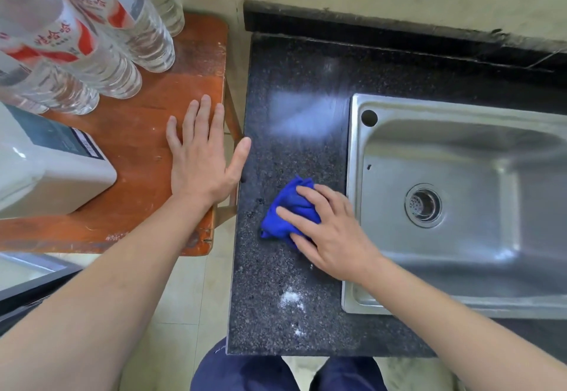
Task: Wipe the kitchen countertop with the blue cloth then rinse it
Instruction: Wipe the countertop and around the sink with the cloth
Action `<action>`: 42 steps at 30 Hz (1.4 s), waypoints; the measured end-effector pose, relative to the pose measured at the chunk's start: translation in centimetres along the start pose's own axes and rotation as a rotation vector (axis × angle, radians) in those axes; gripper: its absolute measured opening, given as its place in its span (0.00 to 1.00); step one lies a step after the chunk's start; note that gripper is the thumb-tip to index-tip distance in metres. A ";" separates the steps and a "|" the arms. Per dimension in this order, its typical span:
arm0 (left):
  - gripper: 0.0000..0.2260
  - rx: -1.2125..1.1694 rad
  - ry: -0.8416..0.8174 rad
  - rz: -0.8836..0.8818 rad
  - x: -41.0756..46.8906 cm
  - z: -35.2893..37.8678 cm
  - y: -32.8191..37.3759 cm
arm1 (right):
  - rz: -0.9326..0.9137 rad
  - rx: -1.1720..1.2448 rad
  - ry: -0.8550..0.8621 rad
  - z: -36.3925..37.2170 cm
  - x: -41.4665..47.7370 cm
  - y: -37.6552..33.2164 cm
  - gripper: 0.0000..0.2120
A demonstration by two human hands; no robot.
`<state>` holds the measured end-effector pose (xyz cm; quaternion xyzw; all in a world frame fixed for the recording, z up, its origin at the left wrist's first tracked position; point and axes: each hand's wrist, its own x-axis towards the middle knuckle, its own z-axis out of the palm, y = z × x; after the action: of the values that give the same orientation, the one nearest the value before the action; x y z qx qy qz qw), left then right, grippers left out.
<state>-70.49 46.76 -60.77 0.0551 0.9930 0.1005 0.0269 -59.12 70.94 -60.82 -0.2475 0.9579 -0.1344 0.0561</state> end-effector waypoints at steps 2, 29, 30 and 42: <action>0.35 -0.007 -0.006 -0.009 0.2 -0.1 0.0 | -0.112 -0.028 -0.041 -0.4 -0.2 1.3 0.20; 0.34 -0.085 -0.205 -0.068 -17.3 -1.0 0.2 | 0.579 -0.071 -0.148 -2.3 10.1 0.7 0.27; 0.34 -0.098 -0.207 -0.096 -17.7 -1.0 0.3 | 0.578 -0.053 -0.131 -1.7 10.0 -0.5 0.27; 0.38 -0.009 -0.341 -0.196 -17.0 0.3 -0.1 | 0.316 -0.025 -0.176 0.7 -7.2 -5.9 0.27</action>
<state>-53.62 44.76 -60.38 -0.0259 0.9742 0.0912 0.2046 -50.05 69.35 -59.56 -0.1053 0.9779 -0.0897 0.1570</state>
